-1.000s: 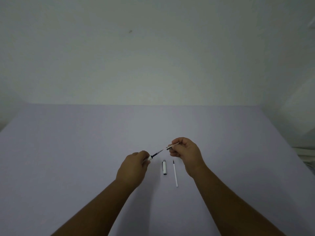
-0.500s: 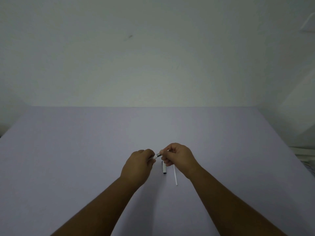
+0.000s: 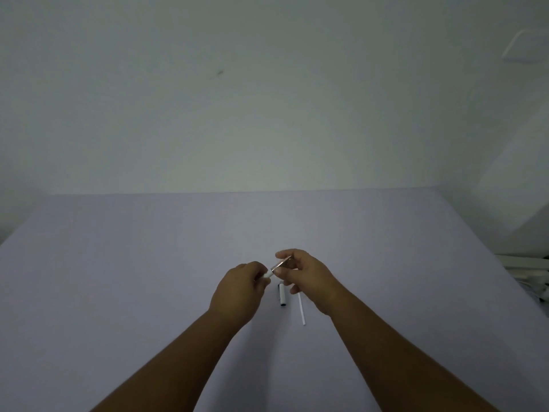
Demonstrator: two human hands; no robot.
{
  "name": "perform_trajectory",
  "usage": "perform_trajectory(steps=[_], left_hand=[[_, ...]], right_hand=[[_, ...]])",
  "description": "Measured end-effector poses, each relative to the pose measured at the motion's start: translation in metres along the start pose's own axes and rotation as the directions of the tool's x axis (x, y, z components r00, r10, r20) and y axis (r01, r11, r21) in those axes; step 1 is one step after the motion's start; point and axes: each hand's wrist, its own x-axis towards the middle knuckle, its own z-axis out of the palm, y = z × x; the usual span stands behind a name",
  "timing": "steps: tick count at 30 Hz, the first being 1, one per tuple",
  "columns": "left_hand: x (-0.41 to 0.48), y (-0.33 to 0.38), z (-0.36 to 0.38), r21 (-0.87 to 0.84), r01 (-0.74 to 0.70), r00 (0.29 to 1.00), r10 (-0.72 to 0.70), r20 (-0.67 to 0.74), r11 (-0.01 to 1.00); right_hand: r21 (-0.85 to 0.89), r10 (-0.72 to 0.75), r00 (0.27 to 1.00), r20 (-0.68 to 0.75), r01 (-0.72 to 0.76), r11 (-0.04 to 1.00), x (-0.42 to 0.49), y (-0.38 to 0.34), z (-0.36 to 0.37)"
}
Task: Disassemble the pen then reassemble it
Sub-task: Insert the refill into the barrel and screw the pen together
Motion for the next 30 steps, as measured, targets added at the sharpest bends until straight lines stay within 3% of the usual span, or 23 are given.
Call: perform_trajectory(steps=[4, 8, 12, 16, 20, 24, 30], left_hand=[[0.000, 0.006, 0.001, -0.018, -0.002, 1.000, 0.003, 0.014, 1.000], [0.001, 0.008, 0.001, -0.062, 0.040, 0.999, -0.040, 0.011, 0.997], [-0.001, 0.011, 0.003, -0.060, 0.045, 0.999, -0.043, 0.024, 0.997], [-0.002, 0.013, 0.004, -0.105, 0.071, 0.997, -0.070, 0.012, 0.992], [-0.005, 0.017, 0.007, -0.098, 0.073, 0.997, -0.071, 0.016, 0.993], [-0.004, 0.019, 0.005, -0.146, 0.093, 0.995, -0.095, -0.008, 0.985], [-0.007, 0.022, 0.005, -0.161, 0.109, 0.994, -0.112, -0.009, 0.981]], right_hand=[[0.039, 0.056, 0.996, -0.075, -0.054, 0.998, -0.001, -0.001, 0.004], [0.188, 0.033, 0.999, 0.012, -0.035, 0.982, -0.001, 0.002, 0.004], [0.112, 0.084, 0.995, -0.062, -0.076, 0.991, 0.000, 0.000, 0.005], [0.249, 0.055, 0.998, -0.007, -0.052, 0.967, 0.000, 0.002, 0.002], [0.114, 0.082, 0.992, -0.092, -0.072, 0.991, -0.001, 0.001, 0.004], [0.274, 0.026, 1.000, 0.011, -0.028, 0.961, -0.002, 0.001, 0.000], [0.140, 0.071, 0.995, -0.073, -0.061, 0.988, -0.002, -0.004, 0.004]])
